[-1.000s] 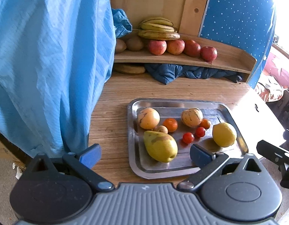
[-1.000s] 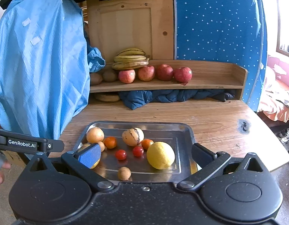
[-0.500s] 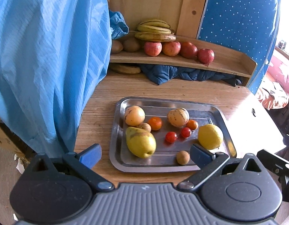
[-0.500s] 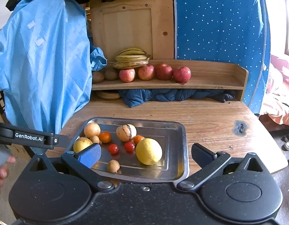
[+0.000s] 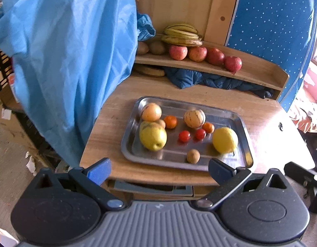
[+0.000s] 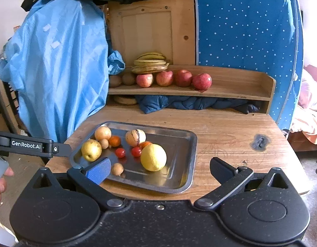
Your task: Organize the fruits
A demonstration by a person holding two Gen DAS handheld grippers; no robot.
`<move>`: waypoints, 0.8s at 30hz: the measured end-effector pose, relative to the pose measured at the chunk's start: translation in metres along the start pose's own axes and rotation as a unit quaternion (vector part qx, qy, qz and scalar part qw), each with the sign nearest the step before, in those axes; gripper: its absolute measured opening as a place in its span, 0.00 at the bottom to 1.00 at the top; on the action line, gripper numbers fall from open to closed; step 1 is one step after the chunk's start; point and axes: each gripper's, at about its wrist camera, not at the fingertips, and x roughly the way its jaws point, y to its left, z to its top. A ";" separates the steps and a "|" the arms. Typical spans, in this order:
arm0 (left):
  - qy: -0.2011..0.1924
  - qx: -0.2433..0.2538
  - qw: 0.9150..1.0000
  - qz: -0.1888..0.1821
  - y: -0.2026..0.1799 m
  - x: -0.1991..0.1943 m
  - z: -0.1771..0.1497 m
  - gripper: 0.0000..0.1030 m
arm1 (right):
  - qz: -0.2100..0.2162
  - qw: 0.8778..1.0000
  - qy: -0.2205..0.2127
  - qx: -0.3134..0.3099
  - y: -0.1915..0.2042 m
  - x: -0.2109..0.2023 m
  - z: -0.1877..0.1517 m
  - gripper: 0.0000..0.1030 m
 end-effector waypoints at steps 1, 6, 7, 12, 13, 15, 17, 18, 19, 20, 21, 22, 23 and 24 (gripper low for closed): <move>0.003 0.000 1.000 0.003 0.000 -0.003 -0.003 0.99 | 0.002 1.000 -0.001 0.000 0.000 -0.002 -0.001 0.99; 0.007 0.002 1.000 0.012 0.003 -0.009 -0.005 0.99 | 0.007 1.000 -0.006 0.007 0.000 -0.011 -0.005 0.99; 0.006 0.004 1.000 0.011 0.004 -0.010 -0.004 0.99 | 0.007 1.000 -0.005 0.009 0.000 -0.012 -0.007 0.99; 0.004 0.019 1.000 0.003 0.009 -0.009 -0.001 0.99 | 0.005 1.000 -0.006 0.017 0.006 -0.017 -0.008 0.99; 0.004 0.021 1.000 0.001 0.011 -0.009 0.000 0.99 | 0.003 1.000 -0.007 0.020 0.008 -0.017 -0.008 0.99; 0.007 0.026 1.000 -0.003 0.017 -0.006 0.002 0.99 | -0.002 1.000 -0.008 0.023 0.011 -0.016 -0.007 0.99; 0.009 0.031 0.999 -0.008 0.025 -0.004 0.004 0.99 | -0.007 1.000 -0.009 0.026 0.017 -0.014 -0.005 0.99; 0.010 0.032 0.999 -0.010 0.030 -0.003 0.006 0.99 | -0.010 1.000 -0.008 0.028 0.020 -0.013 -0.005 0.99; 0.010 0.033 0.999 -0.012 0.034 -0.002 0.008 0.99 | -0.012 0.999 -0.007 0.029 0.023 -0.011 -0.004 0.99; 0.010 0.036 0.999 -0.015 0.038 0.000 0.009 0.99 | -0.014 0.999 -0.007 0.030 0.029 -0.010 -0.003 0.99; 0.011 0.040 0.999 -0.018 0.044 0.002 0.011 0.99 | -0.016 0.999 -0.007 0.029 0.033 -0.008 -0.002 0.99; 0.012 0.043 0.999 -0.020 0.048 0.003 0.013 0.99 | -0.018 0.999 -0.007 0.028 0.038 -0.007 0.000 0.99; 0.012 0.046 0.999 -0.023 0.052 0.005 0.014 0.99 | -0.020 0.999 -0.007 0.028 0.044 -0.005 0.001 0.99; 0.012 0.051 0.998 -0.027 0.057 0.007 0.016 0.99 | -0.023 0.999 -0.007 0.030 0.048 -0.003 0.002 0.99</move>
